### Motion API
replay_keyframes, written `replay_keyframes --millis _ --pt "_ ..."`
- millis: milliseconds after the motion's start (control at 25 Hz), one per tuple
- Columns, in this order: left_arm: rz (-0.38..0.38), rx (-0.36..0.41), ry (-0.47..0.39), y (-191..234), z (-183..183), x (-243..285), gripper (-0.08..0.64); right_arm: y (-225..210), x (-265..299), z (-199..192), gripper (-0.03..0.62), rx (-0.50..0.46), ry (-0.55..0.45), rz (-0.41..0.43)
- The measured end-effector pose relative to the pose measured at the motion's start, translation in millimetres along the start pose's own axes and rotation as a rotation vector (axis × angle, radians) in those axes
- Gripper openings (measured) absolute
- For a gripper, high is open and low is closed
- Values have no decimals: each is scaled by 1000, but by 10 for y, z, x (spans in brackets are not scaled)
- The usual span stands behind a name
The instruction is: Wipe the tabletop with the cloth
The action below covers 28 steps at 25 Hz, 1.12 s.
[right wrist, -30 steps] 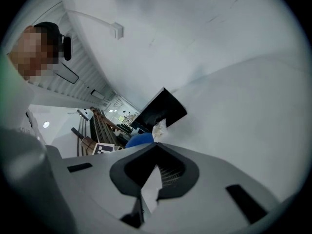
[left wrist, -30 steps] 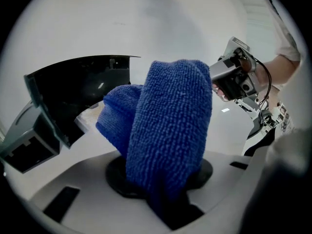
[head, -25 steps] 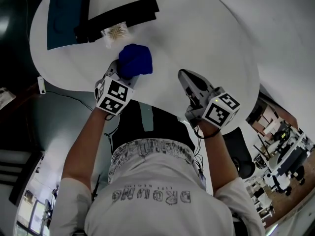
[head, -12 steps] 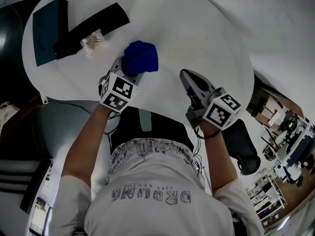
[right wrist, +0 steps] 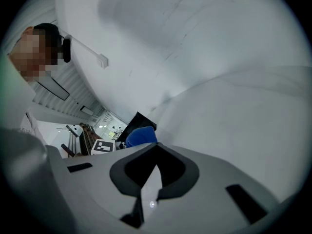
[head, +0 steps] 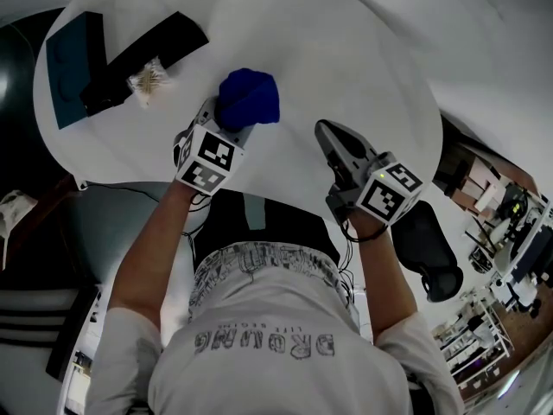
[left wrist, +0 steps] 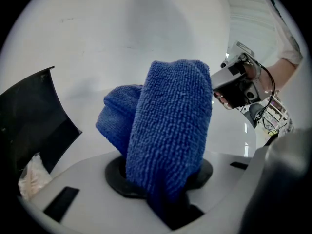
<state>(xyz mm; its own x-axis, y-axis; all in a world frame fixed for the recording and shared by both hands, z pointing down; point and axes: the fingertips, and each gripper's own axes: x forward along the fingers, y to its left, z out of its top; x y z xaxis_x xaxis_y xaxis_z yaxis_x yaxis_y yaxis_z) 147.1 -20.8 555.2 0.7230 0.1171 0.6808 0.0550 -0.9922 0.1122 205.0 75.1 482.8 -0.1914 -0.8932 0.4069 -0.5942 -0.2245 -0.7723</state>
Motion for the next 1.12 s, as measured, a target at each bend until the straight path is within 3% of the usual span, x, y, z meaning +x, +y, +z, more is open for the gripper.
replay_keyframes --millis 440,1120 --pt "37 -58 -32 89 -82 -328 153 276 230 -11 6 -52 50 43" --pt "222 -248 -92 465 -1054 -1670 153 1266 1143 -610 6 -171 233 169"
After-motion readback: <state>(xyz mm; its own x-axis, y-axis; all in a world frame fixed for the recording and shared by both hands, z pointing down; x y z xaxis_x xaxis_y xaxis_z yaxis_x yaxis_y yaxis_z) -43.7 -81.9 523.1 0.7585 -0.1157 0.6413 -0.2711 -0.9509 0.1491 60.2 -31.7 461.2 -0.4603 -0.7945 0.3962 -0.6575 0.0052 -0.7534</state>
